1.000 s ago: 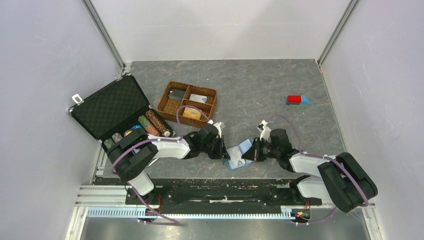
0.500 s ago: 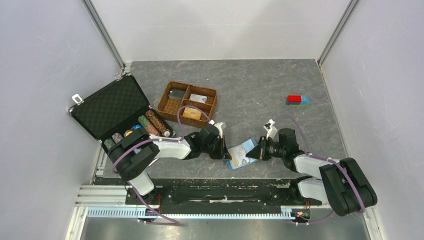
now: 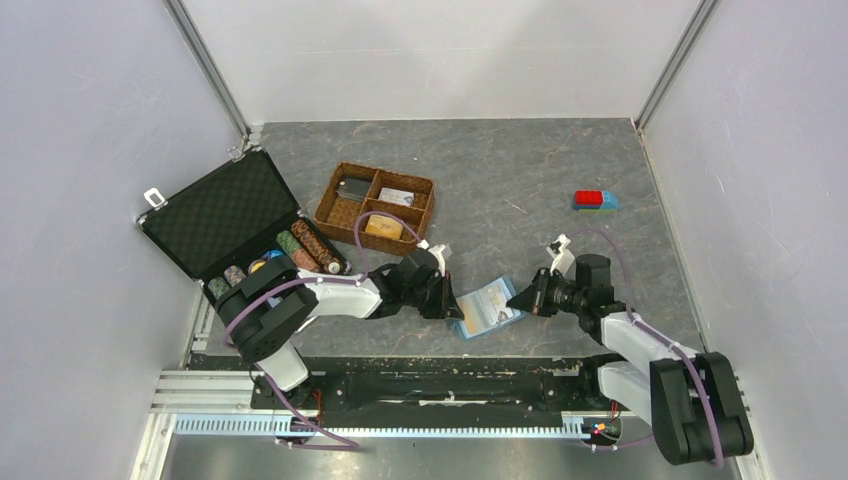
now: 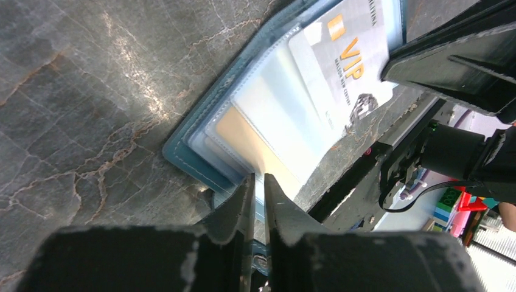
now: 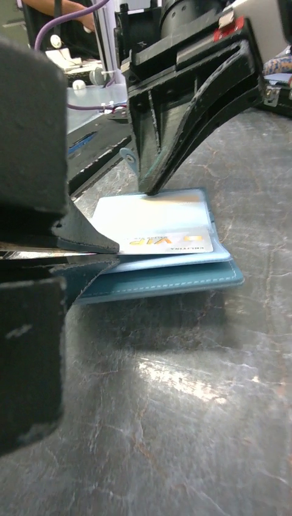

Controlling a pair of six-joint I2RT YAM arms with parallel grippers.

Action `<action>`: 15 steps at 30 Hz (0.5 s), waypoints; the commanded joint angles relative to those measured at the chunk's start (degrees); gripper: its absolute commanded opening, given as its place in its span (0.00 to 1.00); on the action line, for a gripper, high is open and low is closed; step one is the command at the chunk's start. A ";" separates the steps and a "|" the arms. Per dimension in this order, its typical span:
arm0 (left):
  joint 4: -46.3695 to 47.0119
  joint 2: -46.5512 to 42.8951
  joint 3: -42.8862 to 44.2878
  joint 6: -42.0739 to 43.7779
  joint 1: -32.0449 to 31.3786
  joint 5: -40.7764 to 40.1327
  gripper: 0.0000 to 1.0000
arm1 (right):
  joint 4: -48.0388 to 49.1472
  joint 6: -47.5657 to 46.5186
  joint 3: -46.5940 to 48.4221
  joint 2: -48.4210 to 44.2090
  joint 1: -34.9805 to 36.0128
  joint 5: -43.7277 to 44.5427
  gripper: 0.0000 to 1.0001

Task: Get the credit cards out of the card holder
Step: Remove the credit card from the card holder.

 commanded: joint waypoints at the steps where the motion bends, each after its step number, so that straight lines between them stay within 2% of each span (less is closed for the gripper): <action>1: -3.63 -1.97 2.16 -2.27 -0.41 2.18 0.21 | -4.91 0.41 4.45 -5.29 -0.78 3.44 0.00; 4: -3.62 -3.63 4.51 -3.20 -0.44 4.06 0.31 | -8.26 1.17 6.78 -8.35 -0.84 6.32 0.00; 7: -3.55 -4.90 6.36 -4.06 -0.30 4.78 0.46 | -11.02 1.85 9.87 -9.14 -0.85 7.59 0.00; 11: -5.51 -6.38 8.81 -3.82 0.95 4.74 0.55 | -11.27 1.81 12.53 -7.86 -0.85 5.69 0.00; 15: -9.13 -11.33 9.28 -2.07 3.74 2.16 0.59 | -9.70 2.44 13.46 -8.30 -0.85 3.91 0.00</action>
